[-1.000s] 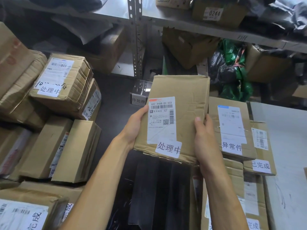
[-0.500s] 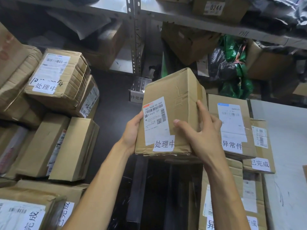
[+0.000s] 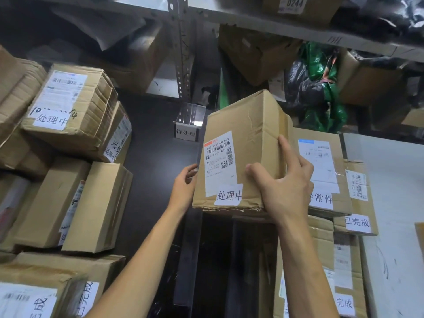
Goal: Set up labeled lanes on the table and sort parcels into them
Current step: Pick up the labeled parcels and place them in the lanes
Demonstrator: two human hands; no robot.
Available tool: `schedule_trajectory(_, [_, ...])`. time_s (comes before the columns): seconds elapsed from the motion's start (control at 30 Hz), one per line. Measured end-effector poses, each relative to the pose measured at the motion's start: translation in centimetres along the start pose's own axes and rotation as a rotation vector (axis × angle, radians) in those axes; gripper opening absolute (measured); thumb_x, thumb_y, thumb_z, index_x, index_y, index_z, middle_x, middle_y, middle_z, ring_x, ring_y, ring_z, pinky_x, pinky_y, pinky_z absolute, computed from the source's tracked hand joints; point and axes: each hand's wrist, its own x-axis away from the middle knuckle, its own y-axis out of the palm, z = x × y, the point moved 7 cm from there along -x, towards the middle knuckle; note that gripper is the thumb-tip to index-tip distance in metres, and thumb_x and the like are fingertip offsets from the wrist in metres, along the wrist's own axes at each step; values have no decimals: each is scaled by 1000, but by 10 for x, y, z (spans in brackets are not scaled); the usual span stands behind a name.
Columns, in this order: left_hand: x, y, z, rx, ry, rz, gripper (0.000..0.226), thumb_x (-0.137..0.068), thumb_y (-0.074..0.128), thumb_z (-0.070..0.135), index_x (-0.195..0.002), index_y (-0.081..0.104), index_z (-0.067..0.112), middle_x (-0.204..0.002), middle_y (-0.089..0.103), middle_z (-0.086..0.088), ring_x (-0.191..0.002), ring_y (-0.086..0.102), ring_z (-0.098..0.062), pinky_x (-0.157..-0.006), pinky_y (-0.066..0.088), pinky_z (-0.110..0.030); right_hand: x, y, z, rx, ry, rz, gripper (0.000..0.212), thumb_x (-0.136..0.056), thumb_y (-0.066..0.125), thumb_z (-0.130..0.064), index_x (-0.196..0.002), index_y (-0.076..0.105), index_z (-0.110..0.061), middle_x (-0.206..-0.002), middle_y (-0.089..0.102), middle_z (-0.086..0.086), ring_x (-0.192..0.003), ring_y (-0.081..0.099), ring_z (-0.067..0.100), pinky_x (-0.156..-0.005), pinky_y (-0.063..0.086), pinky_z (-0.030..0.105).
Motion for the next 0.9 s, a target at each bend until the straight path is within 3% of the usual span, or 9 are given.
schedule_trajectory(0.1, [0,11,-2,9,-57,-121,37,-102,57,23,-137,56,13,-128,65,-7,-116,64,-23,-88,55,-31,1,5,5,-4,22,-10,89,-60,62,-58,-147,38,-56,-135,32,-16,-136,38,24,-119,29,49])
schedule_trajectory(0.17, [0,14,-4,105,-115,-134,24,-103,49,30,-118,64,20,-115,70,0,-109,65,-22,-95,54,-39,1,9,8,-12,35,-16,90,-60,62,-58,-146,39,-56,-142,36,-12,-138,38,22,-119,28,46])
schedule_trajectory(0.27, [0,7,-13,157,-227,-32,30,-100,57,33,-71,63,29,-65,65,8,-71,58,-18,-69,43,-35,2,15,11,-37,55,-18,85,-67,71,-55,-146,40,-55,-143,38,-11,-137,36,19,-113,27,37])
schedule_trajectory(0.33, [0,9,-17,222,-268,-19,37,-97,60,32,-60,57,24,-58,59,5,-64,51,-19,-64,37,-34,4,20,13,-27,53,-19,81,-75,78,-45,-146,40,-54,-142,37,-11,-135,35,19,-115,27,38])
schedule_trajectory(0.47, [-2,3,-16,182,-219,-11,28,-98,61,9,-72,51,13,-54,53,4,-51,46,-12,-45,37,-19,6,32,23,-120,70,-32,82,-71,77,-46,-145,42,-51,-143,39,-10,-135,39,19,-117,33,46])
schedule_trajectory(0.57, [-3,-7,-27,169,-228,-23,20,-92,66,9,-77,53,10,-49,61,12,-54,55,-12,-48,45,-17,2,48,36,-249,150,-95,84,-68,73,-49,-146,43,-47,-144,40,-10,-132,43,15,-115,37,40])
schedule_trajectory(0.67, [1,-12,-32,237,-262,-28,33,-106,41,1,-76,51,13,-41,59,15,-46,61,-3,-43,46,-11,-2,67,53,-415,241,-188,82,-70,73,-46,-147,45,-43,-144,50,-7,-123,57,12,-107,48,39])
schedule_trajectory(0.77, [0,-12,-26,417,-260,-53,21,-100,59,19,-81,67,14,-66,71,5,-67,66,-12,-70,53,-24,-7,80,71,-535,325,-233,56,-93,57,-23,-148,47,-31,-132,65,-1,-110,68,17,-91,56,35])
schedule_trajectory(0.9, [-2,-9,-15,335,-173,-86,25,-81,69,44,-101,76,30,-98,75,5,-97,67,-19,-94,51,-38,-13,77,80,-448,323,-194,51,-98,45,-12,-146,50,-27,-127,67,-4,-110,66,18,-94,53,37])
